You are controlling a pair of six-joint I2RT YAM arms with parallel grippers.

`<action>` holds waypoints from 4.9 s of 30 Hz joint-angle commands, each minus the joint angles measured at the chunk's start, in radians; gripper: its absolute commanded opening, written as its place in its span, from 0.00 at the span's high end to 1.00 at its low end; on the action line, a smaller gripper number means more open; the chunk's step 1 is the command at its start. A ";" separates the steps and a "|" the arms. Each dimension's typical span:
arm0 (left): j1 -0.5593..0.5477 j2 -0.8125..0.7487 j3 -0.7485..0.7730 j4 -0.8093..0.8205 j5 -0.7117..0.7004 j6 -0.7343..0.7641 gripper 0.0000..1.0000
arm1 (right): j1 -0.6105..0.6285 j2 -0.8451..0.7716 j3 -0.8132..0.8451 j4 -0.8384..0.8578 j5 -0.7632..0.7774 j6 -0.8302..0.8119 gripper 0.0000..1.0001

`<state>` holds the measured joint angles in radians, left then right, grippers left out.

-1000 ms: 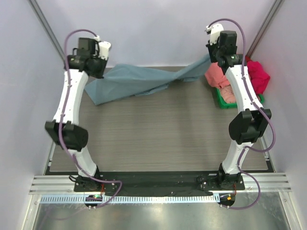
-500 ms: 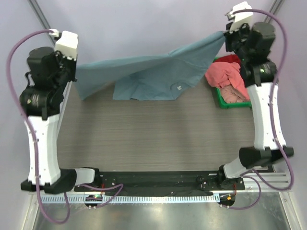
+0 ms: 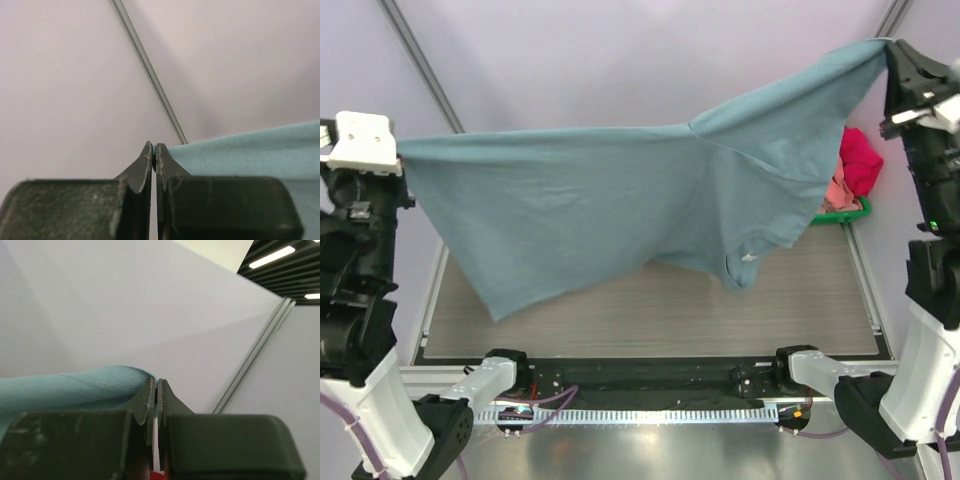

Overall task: Fold and stack the t-shirts
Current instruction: Flatten the tshirt out, then fold the tshirt

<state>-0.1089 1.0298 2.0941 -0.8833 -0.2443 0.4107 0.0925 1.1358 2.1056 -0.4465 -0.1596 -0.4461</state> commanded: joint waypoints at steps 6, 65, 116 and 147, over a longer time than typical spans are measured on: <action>0.006 0.053 0.083 0.164 -0.064 0.148 1.00 | -0.002 0.070 0.185 0.058 0.031 -0.146 0.99; 0.089 1.320 0.187 0.529 -0.127 0.100 1.00 | 0.085 1.344 0.295 0.596 0.367 -0.275 0.99; 0.163 0.920 -0.496 0.408 0.007 0.178 1.00 | 0.231 0.440 -0.846 0.163 0.295 -0.167 0.99; 0.207 0.828 -0.496 0.248 0.008 0.030 0.58 | 0.233 0.459 -0.759 -0.113 0.065 -0.141 0.66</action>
<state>0.1123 1.8668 1.5608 -0.5812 -0.2661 0.4873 0.3283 1.5047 1.2922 -0.5835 -0.0250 -0.5766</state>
